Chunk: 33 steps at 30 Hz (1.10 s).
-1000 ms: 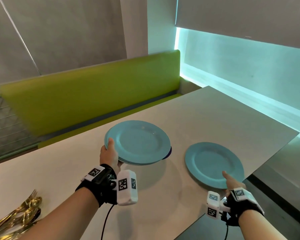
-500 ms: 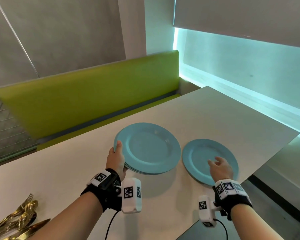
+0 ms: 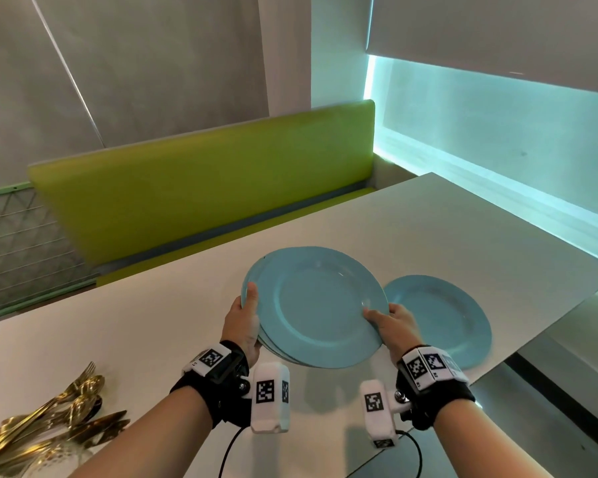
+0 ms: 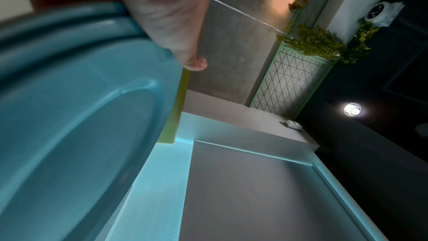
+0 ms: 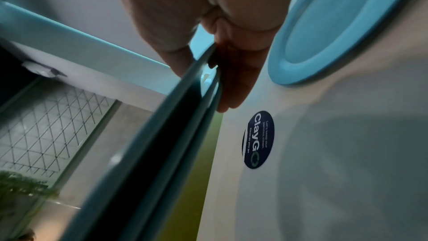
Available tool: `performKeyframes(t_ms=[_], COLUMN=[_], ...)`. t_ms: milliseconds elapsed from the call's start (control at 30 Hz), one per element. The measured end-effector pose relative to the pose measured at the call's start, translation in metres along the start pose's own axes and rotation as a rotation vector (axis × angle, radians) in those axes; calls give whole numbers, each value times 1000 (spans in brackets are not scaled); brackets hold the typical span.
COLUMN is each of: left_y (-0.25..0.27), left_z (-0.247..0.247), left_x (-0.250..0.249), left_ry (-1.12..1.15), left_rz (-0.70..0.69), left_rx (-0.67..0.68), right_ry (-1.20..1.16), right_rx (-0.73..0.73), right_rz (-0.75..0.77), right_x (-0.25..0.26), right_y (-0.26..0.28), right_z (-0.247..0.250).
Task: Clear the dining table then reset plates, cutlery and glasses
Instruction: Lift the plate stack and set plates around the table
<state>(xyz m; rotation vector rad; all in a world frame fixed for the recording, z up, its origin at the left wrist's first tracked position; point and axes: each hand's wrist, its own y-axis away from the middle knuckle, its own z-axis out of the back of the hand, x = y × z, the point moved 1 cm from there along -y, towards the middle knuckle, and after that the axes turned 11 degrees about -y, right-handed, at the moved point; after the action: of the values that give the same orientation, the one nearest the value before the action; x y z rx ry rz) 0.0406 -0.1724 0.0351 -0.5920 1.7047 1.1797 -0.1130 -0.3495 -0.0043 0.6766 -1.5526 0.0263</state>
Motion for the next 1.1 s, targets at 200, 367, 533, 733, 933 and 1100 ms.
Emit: performKeyframes(t_ms=[200,367,533,733,933,1100], left_y=[2,5,8,30,38,41], left_z=[34,91,154,198,222,230], left_x=[-2,-22,-33,-38,-33,-30], left_ry=[-82,-181,-216,-260,-236,-191], left_rz=[1,-68,-77,-59,-48,-33], left_rx=[-137,-343,-430,-453,-402,-344], right_ry=[-46,-197,-258,-198,-130,-87], right_rx=[-51,-107,-195,-296,-369,-435], right_rz=[-60,-100,-139,-171,-164,-151], right_x=[-14,-37,-68,-112,-139,-152], right_y=[21,57,97,128,146,144], right_z=[-4,-14,-28,-41,-50,-44])
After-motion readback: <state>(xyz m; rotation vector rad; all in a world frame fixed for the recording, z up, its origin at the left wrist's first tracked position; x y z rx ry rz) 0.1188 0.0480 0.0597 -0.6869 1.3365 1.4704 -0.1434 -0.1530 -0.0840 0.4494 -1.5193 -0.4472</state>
